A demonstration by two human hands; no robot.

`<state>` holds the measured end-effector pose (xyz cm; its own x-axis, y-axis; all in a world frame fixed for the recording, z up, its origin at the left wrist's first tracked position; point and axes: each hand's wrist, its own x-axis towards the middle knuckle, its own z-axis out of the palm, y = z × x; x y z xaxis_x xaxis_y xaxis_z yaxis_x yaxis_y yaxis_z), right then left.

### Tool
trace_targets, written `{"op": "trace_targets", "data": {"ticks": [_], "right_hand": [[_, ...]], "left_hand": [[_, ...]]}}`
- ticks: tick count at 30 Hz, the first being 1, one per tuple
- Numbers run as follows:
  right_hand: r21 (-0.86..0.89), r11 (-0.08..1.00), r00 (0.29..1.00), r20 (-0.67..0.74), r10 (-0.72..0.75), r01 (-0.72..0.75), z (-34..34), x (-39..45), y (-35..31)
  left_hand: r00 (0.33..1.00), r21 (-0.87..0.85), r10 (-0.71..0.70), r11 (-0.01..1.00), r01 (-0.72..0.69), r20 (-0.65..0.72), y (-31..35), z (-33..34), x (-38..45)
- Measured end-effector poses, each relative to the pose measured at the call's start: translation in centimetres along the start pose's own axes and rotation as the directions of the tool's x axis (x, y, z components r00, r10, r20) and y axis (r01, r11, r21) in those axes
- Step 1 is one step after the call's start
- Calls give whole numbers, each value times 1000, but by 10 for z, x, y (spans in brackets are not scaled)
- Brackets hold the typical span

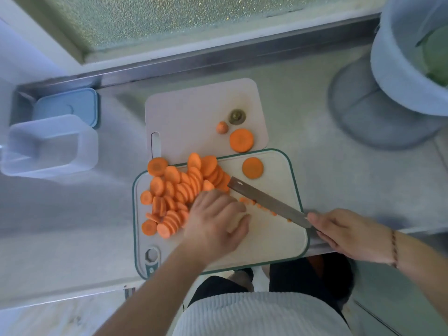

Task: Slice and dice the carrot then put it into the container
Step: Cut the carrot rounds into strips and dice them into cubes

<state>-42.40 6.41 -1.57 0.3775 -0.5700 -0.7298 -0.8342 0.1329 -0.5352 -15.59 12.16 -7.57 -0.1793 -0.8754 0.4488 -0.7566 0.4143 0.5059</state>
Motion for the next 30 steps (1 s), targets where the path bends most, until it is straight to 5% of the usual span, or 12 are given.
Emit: {"op": "trace_targets", "data": {"ticks": [7, 11, 16, 30], "right_hand": [[142, 990, 998, -54, 22, -15, 10, -7, -7], [242, 970, 996, -73, 46, -27, 10, -10, -8], [336, 942, 991, -135, 21, 25, 20, -9, -17], [559, 828, 995, -37, 88, -52, 27, -14, -5]], "left_hand": [[991, 216, -105, 969, 121, -84, 16, 38, 9], [996, 291, -86, 952, 89, -22, 12, 41, 11], [1000, 174, -26, 985, 24, 9, 23, 42, 9], [999, 241, -31, 970, 27, 11, 19, 43, 8]]}}
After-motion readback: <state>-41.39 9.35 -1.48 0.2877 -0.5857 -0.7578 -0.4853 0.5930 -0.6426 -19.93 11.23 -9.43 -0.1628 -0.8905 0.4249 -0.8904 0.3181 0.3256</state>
